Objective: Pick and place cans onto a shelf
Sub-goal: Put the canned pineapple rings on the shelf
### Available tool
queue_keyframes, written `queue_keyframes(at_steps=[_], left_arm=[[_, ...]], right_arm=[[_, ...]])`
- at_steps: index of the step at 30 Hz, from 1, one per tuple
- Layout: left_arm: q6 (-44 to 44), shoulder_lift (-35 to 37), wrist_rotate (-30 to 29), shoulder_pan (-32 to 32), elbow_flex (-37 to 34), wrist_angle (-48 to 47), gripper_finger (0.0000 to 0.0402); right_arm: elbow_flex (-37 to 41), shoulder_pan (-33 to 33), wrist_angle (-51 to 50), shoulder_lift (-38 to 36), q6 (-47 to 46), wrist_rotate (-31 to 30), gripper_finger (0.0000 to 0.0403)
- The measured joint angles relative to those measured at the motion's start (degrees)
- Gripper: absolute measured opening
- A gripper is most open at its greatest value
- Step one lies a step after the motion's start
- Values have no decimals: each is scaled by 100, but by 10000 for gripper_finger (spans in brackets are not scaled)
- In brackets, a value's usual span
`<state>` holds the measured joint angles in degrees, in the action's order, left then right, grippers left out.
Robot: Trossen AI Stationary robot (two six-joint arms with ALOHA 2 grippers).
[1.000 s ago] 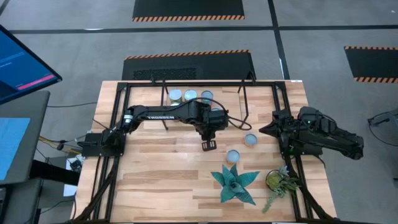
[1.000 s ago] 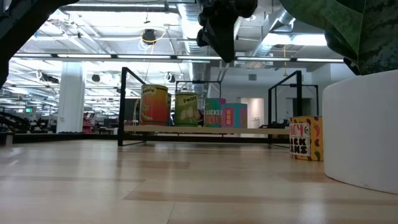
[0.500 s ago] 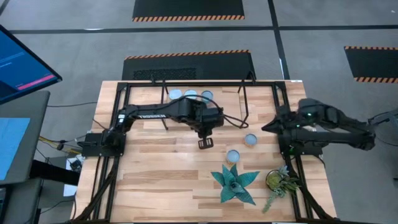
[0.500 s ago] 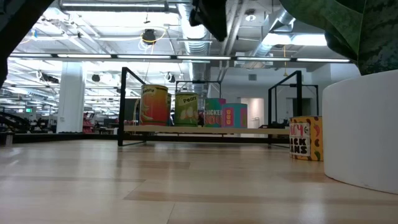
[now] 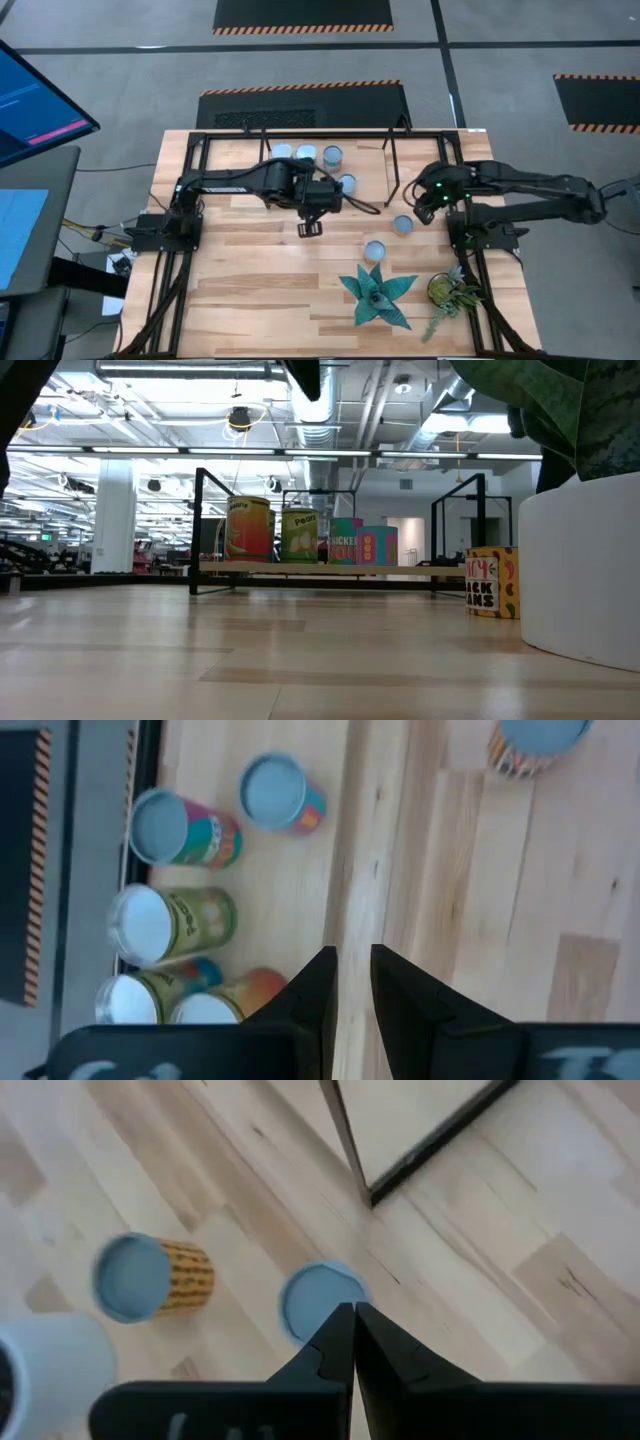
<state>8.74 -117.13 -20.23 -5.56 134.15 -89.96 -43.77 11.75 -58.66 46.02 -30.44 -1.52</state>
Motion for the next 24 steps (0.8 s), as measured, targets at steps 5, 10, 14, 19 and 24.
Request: queue_keyframes(at_steps=[5,10,14,19,24], left_arm=[[265,538,-247,-167,-639,6,52],[1006,1730,-788,-362,-2280,394,52],[1377,2909,-902,-448,-4195,1950,52],[1615,4115,-737,-433,-6262,4342,52],[1802,4695,-741,-431,-7223,5094,52]], right_arm=[[2,74,4,360,-203,-1,38],[2,63,87,476,-214,-2,38],[2,63,82,530,-214,-2,38],[0,59,100,671,-214,5,38],[2,72,138,909,-311,1,38]])
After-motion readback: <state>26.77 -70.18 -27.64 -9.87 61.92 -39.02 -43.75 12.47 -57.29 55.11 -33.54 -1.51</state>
